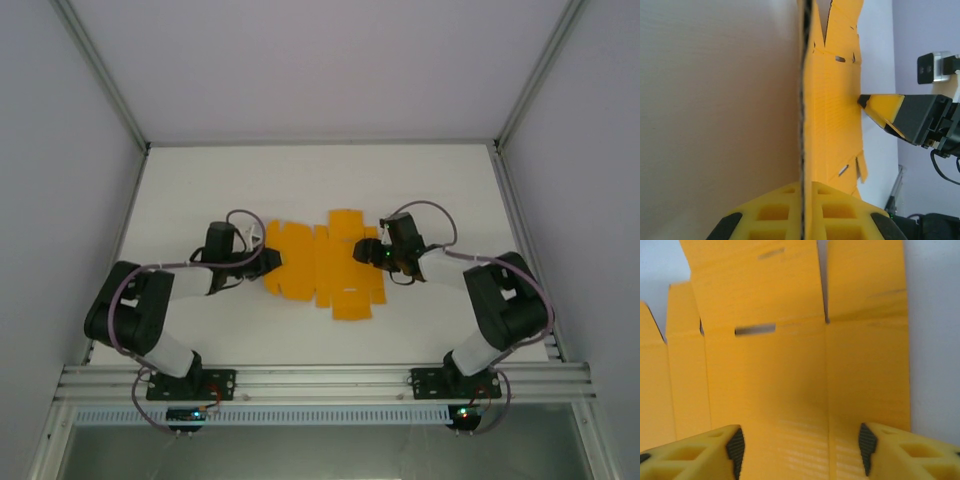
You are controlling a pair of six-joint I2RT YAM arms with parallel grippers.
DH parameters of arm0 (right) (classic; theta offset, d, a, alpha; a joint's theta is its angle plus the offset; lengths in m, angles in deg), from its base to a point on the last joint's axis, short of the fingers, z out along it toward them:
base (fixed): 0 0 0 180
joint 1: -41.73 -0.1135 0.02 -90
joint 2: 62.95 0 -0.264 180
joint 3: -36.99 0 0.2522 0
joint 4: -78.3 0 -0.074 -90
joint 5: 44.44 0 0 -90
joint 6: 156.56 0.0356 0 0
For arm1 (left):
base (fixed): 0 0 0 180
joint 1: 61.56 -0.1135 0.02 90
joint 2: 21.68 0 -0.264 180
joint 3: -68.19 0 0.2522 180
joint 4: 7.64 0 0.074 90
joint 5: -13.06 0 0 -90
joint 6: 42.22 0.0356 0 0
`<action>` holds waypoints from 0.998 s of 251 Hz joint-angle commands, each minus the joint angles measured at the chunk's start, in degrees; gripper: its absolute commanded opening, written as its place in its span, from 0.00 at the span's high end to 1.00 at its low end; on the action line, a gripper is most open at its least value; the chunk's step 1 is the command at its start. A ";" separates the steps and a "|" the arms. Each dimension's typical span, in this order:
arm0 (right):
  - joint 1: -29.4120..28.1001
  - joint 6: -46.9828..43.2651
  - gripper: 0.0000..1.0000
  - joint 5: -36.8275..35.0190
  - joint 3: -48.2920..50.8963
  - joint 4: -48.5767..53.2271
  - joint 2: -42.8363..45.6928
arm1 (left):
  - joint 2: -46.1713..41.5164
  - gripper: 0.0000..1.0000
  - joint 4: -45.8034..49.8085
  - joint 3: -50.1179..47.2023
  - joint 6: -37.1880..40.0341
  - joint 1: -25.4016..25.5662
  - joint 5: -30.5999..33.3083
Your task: Assemble paper box
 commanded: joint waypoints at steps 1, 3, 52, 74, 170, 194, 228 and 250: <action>1.17 -4.55 0.24 1.58 -0.39 10.98 8.69 | -5.78 1.00 -5.22 1.88 -2.91 -0.36 -1.90; 1.29 -4.76 0.24 1.62 -0.43 11.36 9.33 | -6.22 1.00 -5.30 1.93 -3.11 -0.36 -2.05; 6.14 -10.20 0.10 7.72 2.08 17.15 27.00 | -17.37 1.00 -4.50 2.96 -8.19 -0.55 -3.70; 9.76 -11.01 0.08 14.51 4.35 16.67 33.56 | -21.68 1.00 -5.01 3.35 -10.88 -0.63 -5.43; 18.08 -5.27 0.40 39.15 3.58 7.77 37.56 | -32.81 1.00 -4.55 3.47 -15.73 -0.58 -7.36; 18.15 -3.78 0.57 41.93 2.21 5.60 35.77 | -33.97 1.00 -3.25 3.19 -14.97 -0.61 -6.84; 18.32 -4.03 0.62 42.85 0.79 6.19 35.12 | -34.96 1.00 -1.63 2.77 -13.86 -0.62 -5.89; 18.58 -4.24 0.62 42.76 0.25 6.02 35.10 | -35.37 1.00 -1.63 2.52 -13.85 -0.62 -6.00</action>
